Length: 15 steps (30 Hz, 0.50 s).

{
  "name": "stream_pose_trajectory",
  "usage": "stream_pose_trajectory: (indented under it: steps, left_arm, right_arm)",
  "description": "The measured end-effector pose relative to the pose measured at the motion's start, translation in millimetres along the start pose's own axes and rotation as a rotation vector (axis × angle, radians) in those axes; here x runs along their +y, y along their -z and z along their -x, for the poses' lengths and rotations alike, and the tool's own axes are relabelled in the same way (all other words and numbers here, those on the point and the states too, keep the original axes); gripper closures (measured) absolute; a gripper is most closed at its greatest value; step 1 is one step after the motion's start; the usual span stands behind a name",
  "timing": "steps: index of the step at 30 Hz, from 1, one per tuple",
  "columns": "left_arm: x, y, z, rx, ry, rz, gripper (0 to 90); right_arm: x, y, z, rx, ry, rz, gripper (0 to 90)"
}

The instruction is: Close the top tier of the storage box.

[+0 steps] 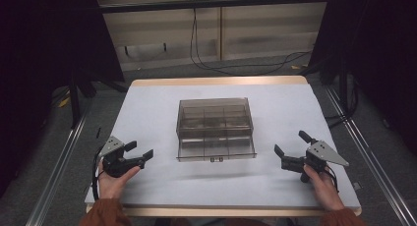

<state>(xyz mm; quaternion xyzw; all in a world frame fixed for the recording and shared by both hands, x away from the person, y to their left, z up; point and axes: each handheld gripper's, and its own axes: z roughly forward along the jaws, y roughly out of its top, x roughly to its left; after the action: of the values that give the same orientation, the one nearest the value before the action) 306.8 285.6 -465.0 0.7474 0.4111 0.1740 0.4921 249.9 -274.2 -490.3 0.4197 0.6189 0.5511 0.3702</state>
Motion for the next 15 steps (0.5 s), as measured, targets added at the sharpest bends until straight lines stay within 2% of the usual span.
stream_pose_trajectory:
  steps: [5, 8, 10, 13, 14, 15]
  left_arm:
    - [0.9, 2.8, 3.6, 0.012, -0.025, -0.002, 22.4]
    - [0.4, 2.7, 4.9, 0.018, -0.010, -0.006, 20.2]
    - [0.4, 2.3, 7.1, 0.006, -0.006, -0.016, 19.8]
    - [1.4, 3.4, 9.4, -0.017, -0.027, -0.021, 26.2]
    - [1.8, 3.5, 11.4, -0.051, -0.032, -0.015, 31.0]
    - [2.5, 3.9, 13.3, -0.056, -0.047, -0.015, 36.9]
  right_arm:
    - [-0.1, 0.5, -0.1, 0.000, 0.010, -0.002, 0.0]
    - [0.0, 0.4, -0.3, -0.001, 0.009, -0.003, 0.0]
    - [-0.1, 0.3, 0.0, 0.003, 0.007, 0.000, 0.0]
    - [0.0, 0.3, -0.1, 0.002, 0.004, -0.002, 0.0]
    - [0.1, 0.4, -0.2, -0.001, 0.006, -0.004, 0.0]
    - [0.0, 0.5, 0.0, 0.001, 0.009, -0.003, 0.0]
